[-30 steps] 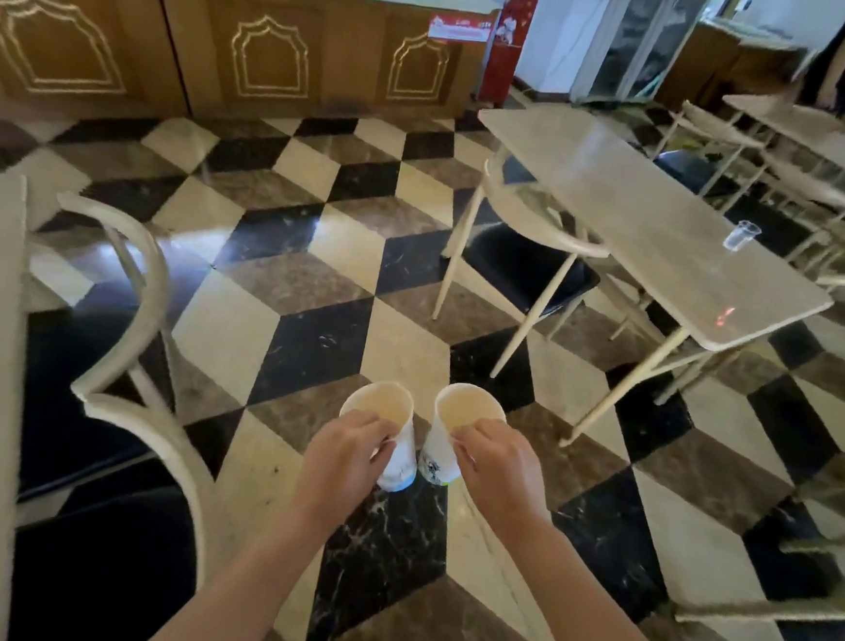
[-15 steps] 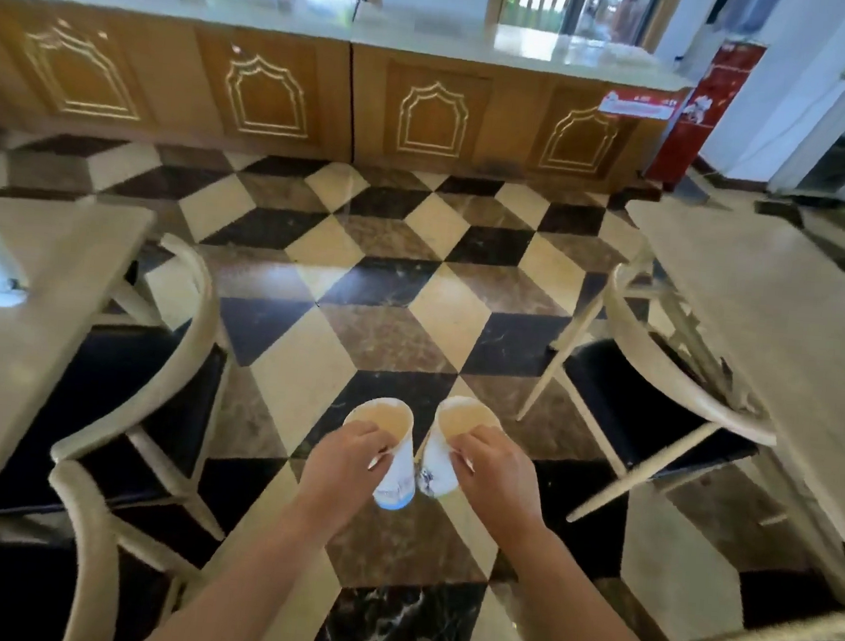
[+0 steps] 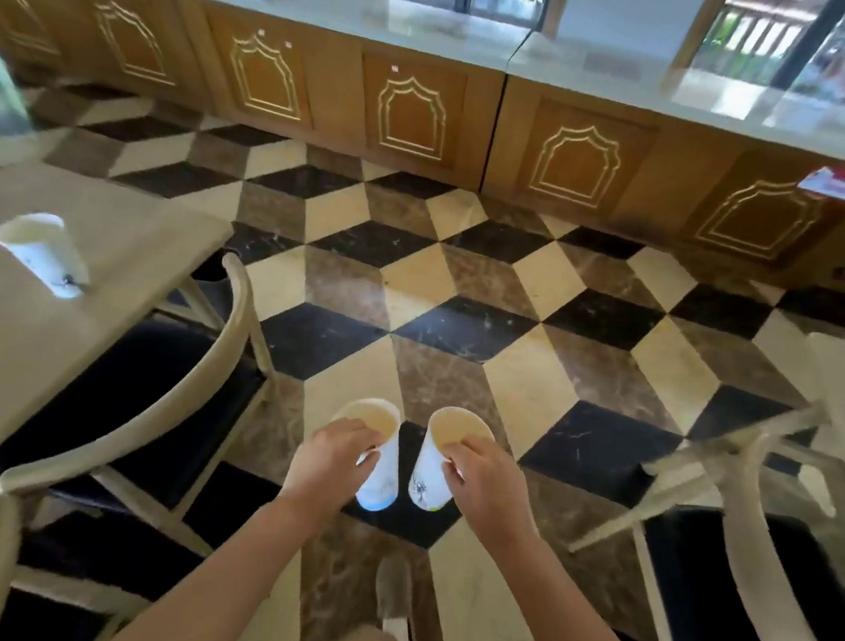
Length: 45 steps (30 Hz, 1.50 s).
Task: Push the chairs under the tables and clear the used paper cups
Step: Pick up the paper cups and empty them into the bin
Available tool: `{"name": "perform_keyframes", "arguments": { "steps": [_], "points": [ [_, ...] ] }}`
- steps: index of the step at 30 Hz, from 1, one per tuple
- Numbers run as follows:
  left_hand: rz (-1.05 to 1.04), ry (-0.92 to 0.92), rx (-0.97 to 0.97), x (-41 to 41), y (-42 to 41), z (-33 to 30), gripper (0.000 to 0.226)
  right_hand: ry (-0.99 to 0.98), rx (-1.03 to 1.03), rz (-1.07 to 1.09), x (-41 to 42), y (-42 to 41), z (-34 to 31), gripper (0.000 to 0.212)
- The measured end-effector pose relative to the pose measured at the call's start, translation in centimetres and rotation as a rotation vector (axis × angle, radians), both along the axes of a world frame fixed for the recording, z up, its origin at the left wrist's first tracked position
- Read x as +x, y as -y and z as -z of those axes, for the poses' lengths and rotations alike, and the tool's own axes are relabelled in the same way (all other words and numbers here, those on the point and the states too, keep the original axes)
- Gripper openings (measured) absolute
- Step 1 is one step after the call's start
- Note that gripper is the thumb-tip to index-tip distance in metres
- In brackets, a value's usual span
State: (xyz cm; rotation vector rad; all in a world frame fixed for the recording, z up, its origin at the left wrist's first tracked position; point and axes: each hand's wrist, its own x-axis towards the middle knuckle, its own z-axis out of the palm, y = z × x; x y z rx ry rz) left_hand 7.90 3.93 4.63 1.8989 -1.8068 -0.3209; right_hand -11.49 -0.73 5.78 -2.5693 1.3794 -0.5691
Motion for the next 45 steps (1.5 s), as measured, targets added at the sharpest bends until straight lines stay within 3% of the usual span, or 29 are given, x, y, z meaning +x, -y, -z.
{"name": "perform_keyframes", "arguments": {
  "steps": [12, 28, 35, 45],
  "points": [
    [-0.204, -0.095, 0.007, 5.5, 21.4, -1.9, 0.017, -0.011, 0.046, -0.092, 6.4, 25.1, -2.4, 0.018],
    [-0.729, -0.13, -0.009, 18.6, 41.8, -0.7, 0.016, -0.007, 0.038, -0.564, 25.9, 54.1, -0.1, 0.011],
    [-0.918, -0.131, 0.03, 24.6, 46.1, -0.7, 0.018, -0.041, 0.038, -0.794, 35.9, 60.1, -0.7, 0.022],
    [-1.003, -0.129, 0.05, 37.5, 51.7, 1.2, 0.021, -0.088, 0.083, -0.916, 50.8, 65.5, 1.5, 0.013]
  ]
}}
